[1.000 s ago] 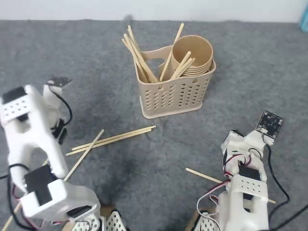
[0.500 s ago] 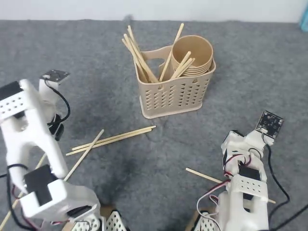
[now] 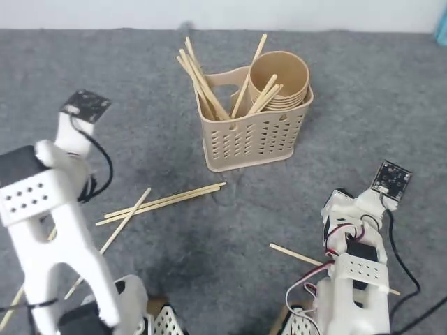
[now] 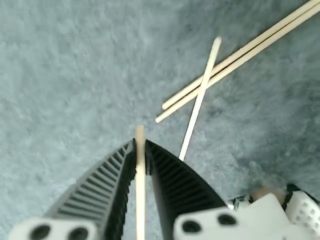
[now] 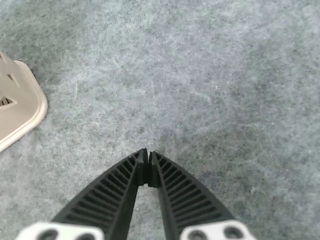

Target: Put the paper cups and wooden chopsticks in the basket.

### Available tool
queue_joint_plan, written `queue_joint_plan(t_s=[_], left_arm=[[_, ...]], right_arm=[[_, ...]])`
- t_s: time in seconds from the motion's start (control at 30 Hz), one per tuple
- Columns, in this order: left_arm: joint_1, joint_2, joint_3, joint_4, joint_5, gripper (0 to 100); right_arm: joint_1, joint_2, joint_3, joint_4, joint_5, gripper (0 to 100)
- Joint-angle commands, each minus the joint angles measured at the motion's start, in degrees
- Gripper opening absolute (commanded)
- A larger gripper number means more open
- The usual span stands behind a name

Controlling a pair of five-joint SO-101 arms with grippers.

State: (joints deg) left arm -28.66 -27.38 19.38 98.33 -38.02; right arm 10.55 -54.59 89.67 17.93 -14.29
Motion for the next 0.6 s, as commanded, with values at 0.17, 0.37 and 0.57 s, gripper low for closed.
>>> queue_joint_plan(t_s=[0.17,0.37,0.57], left_arm=[[9.0,-7.9,-0.2,-17.0,26.5,1],[15.3,-12.4,0.1,-27.7,42.3,1],[21.9,-14.3,0.1,-38.9,55.7,1]], right_arm=[[-0.5,-1.5,-0.4,-1.2,0.9,0.9],[-0.5,-1.5,-0.4,-1.2,0.9,0.9],[-0.5,-1.5,-0.4,-1.2,0.9,0.9]])
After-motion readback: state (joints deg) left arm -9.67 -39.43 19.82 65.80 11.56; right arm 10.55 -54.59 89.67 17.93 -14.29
